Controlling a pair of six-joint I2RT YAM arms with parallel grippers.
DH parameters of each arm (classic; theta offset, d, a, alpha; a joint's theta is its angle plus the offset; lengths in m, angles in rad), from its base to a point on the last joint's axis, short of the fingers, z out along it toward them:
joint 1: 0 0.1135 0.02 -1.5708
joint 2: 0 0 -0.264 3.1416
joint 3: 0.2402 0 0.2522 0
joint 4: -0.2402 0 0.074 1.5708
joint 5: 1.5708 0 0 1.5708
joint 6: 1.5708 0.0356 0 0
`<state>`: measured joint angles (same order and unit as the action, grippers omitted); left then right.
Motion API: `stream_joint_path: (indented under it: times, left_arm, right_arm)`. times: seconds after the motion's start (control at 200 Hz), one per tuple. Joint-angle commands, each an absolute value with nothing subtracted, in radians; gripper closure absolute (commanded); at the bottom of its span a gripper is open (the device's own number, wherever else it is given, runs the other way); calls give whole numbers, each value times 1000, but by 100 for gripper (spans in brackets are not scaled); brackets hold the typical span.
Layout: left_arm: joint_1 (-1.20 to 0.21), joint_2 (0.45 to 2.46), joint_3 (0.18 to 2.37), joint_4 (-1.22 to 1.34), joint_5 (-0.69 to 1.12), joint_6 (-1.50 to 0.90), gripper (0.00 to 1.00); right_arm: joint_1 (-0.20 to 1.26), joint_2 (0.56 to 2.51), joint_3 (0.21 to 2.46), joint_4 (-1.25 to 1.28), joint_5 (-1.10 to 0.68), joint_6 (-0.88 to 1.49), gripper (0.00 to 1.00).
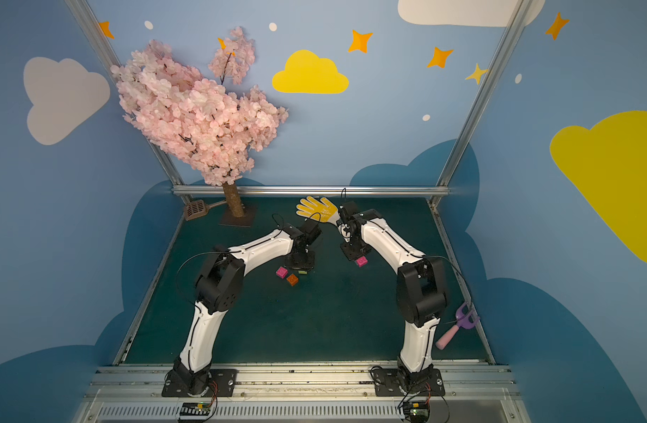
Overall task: Assemble the letter y with lego
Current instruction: Pick up the lego brick from the center of the board, then place the lego brick at the center of the board.
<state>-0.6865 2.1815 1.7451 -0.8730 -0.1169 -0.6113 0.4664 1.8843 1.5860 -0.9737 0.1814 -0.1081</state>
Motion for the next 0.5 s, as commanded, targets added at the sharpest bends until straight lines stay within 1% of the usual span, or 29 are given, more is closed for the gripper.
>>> stream_joint_path:
  times: [0.0,0.135,0.27,0.496]
  left_arm:
    - [-749,2076,1686,-887,-132,-707,65]
    - [-812,2005,1580,-873,-135,-836,66]
    - [-829,1953,1466,-819,-141,-916,66]
    - [-832,1970,1427,-776,-108,-913,66]
  right_arm:
    - [455,1861,1575,-988,196,-69,91]
    - [453,1858,1575,-995,190,-60,91]
    - [453,1849,1568,-1000,180,-61,91]
    - [457,1836,1549,-1003,168,-63,91]
